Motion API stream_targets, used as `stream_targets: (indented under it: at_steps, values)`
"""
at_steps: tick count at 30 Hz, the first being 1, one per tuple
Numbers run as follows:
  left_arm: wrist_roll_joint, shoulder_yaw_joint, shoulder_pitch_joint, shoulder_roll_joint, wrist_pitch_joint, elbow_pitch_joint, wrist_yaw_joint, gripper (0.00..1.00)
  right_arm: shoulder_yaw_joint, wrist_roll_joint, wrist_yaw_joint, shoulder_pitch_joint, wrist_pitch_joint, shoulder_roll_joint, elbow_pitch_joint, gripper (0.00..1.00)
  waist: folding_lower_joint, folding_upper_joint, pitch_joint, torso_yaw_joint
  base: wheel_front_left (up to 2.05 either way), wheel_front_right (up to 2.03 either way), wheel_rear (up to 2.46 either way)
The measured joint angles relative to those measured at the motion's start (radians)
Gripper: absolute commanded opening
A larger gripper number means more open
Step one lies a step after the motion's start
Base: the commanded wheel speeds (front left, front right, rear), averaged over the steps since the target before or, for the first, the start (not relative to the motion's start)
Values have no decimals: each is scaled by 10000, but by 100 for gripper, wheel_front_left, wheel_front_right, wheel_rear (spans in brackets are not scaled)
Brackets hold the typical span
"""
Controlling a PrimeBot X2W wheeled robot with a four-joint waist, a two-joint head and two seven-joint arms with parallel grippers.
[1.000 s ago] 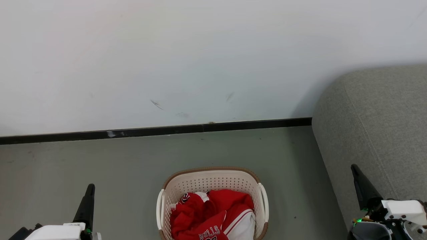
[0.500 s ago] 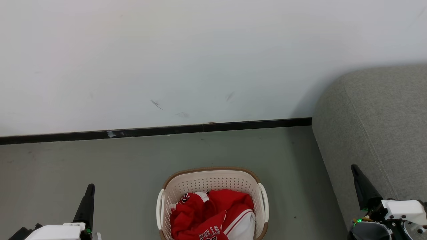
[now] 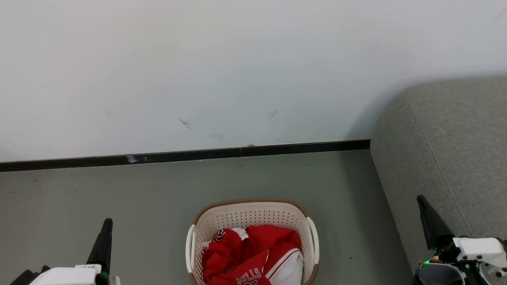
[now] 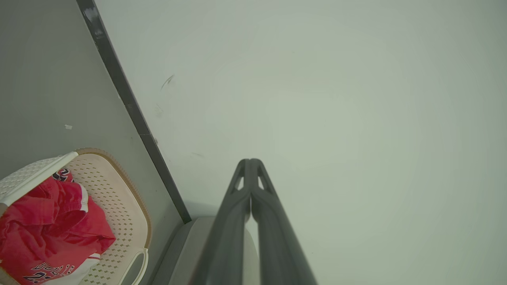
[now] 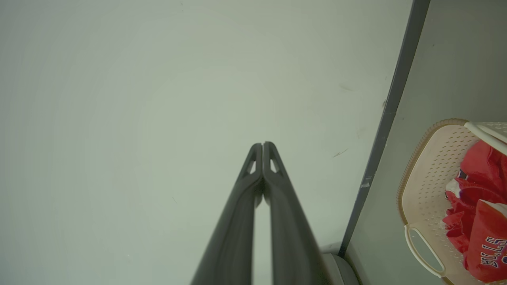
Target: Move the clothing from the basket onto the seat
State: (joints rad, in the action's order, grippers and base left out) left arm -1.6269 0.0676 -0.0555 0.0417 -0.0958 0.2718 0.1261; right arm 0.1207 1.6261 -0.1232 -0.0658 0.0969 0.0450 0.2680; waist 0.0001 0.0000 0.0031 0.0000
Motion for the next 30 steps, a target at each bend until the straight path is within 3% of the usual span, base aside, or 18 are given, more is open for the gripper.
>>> stream_targets:
  at_steps: [30]
  values:
    - [8,4,0,-2,-12,0,0,0,6,-6,0,0,0,-4,0,0,0,0,0,0,0,0,0]
